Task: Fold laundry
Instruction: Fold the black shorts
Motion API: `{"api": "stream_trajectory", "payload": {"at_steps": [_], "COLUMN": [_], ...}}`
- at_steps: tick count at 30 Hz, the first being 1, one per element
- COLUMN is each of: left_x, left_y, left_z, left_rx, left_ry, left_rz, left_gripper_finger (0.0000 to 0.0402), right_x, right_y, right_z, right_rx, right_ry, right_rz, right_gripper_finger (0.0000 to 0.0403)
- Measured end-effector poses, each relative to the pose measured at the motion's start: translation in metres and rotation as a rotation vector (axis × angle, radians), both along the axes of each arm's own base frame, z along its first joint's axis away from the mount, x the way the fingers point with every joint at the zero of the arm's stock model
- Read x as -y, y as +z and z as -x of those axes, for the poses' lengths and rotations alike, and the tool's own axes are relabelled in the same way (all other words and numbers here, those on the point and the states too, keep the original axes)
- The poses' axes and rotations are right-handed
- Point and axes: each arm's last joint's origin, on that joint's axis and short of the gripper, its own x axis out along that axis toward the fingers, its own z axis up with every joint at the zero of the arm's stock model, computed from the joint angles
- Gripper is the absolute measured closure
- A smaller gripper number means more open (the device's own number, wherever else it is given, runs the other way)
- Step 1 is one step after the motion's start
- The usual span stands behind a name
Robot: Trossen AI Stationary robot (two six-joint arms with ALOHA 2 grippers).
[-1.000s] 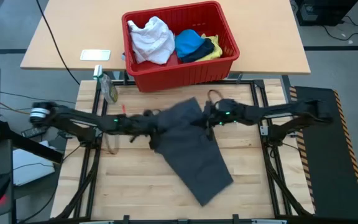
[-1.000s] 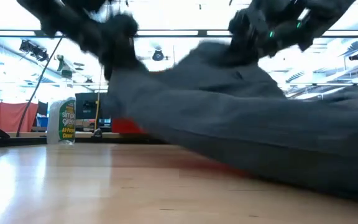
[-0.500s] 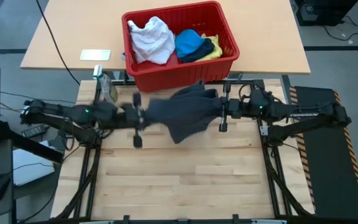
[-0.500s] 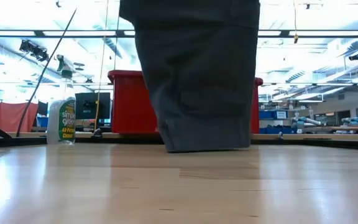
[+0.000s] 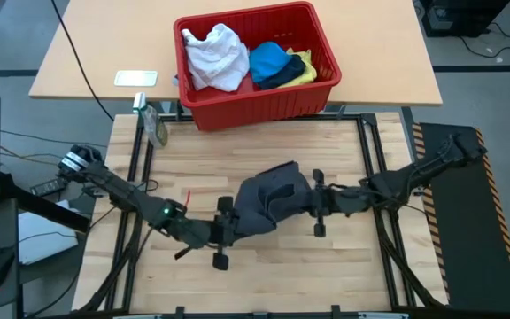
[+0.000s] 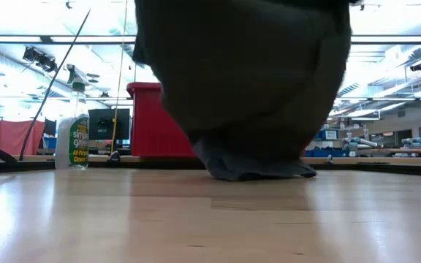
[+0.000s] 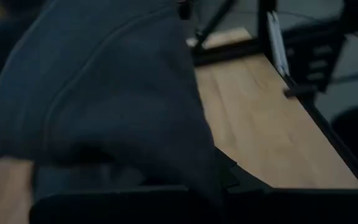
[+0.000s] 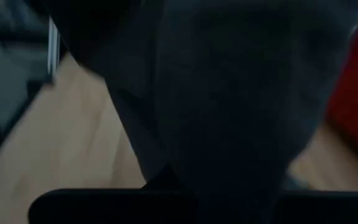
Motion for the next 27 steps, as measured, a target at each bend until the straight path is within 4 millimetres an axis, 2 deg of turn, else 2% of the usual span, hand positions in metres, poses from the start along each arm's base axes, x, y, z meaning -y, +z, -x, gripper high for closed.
{"api": "stream_trajectory", "payload": {"at_steps": [4,7,11,13,16,23,25,27], "left_x": [-0.001,-0.003,-0.017,-0.028,-0.047,-0.111,-0.131,-0.145], "left_y": [0.041,0.079,0.126,0.14,0.147,0.118,0.12,0.135], "left_z": [0.0,0.003,0.01,0.013,0.013,0.0,-0.002,0.001], "left_rx": [0.065,0.104,0.107,0.096,0.047,-0.149,-0.159,-0.122], "left_ry": [0.004,0.001,0.032,0.065,0.139,0.346,0.393,0.429], "left_rz": [0.005,-0.015,-0.044,-0.042,-0.02,-0.11,-0.154,-0.16], "left_gripper_finger": [0.0392,0.0392,0.0391,0.0391,0.0391,0.039,0.039,0.039], "right_x": [-0.004,-0.002,0.004,0.01,0.025,0.086,0.103,0.115], "right_y": [0.03,0.052,0.087,0.098,0.1,0.084,0.087,0.094], "right_z": [0.004,0.006,0.007,0.006,0.002,-0.02,-0.026,-0.026], "right_rx": [0.108,0.164,0.238,0.258,0.244,0.107,0.15,0.219], "right_ry": [0.007,0.008,0.007,-0.012,-0.069,-0.239,-0.262,-0.265], "right_rz": [0.009,0.041,0.103,0.128,0.163,0.295,0.336,0.326], "right_gripper_finger": [0.0377,0.0377,0.0377,0.0377,0.0377,0.0377,0.0377,0.0377]}}
